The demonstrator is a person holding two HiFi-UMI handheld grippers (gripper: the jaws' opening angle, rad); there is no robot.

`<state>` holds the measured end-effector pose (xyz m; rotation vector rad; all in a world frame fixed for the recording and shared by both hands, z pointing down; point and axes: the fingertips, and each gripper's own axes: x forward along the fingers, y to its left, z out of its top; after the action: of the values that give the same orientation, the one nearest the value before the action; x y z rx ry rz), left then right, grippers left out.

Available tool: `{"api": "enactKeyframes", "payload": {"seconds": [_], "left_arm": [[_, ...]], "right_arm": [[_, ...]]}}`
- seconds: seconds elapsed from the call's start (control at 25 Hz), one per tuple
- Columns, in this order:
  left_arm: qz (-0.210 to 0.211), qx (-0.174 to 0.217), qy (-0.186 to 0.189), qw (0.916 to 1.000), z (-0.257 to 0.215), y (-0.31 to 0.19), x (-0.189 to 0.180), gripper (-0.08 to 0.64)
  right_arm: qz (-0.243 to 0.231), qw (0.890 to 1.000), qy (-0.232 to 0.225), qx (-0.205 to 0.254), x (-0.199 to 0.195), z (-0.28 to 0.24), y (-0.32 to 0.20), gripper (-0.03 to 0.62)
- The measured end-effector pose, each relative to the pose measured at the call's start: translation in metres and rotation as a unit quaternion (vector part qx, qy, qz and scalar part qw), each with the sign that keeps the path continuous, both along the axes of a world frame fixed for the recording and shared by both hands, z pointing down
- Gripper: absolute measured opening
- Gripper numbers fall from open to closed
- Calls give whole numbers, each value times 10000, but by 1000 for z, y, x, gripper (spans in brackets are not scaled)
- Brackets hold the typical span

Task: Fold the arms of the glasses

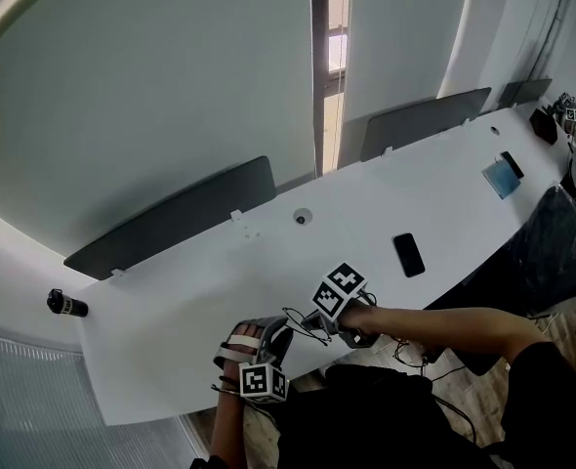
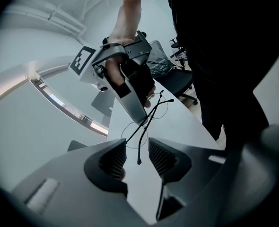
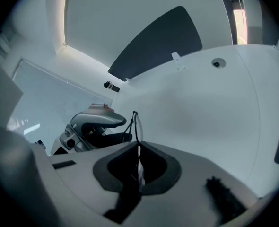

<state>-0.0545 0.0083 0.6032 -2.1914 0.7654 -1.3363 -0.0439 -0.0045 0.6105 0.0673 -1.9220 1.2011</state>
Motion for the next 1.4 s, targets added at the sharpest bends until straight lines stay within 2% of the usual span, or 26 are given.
{"api": "enactKeyframes", "payload": {"seconds": [0.28, 0.4, 0.52, 0.72, 1.04, 1.4], "left_arm": [[-62, -51, -162, 9998, 9, 0, -3, 146], [-129, -32, -270, 9995, 12, -1, -6, 100], [-141, 142, -291, 9994, 8, -7, -8, 22], [-157, 161, -567, 9981, 11, -8, -11, 21], [-577, 288, -875, 9941, 19, -3, -17, 23], [-888, 139, -817, 9926, 37, 18, -4, 32]], "right_arm": [[72, 10000, -64, 5, -4, 2, -7, 21], [124, 9999, -73, 39, -4, 4, -12, 21], [131, 9999, -42, 86, -4, 8, -17, 21], [251, 9995, 19, 215, -4, 14, -26, 20], [591, 9970, 125, 477, -3, 29, -60, 21], [706, 9948, 376, 626, -3, 47, -84, 21]]}}
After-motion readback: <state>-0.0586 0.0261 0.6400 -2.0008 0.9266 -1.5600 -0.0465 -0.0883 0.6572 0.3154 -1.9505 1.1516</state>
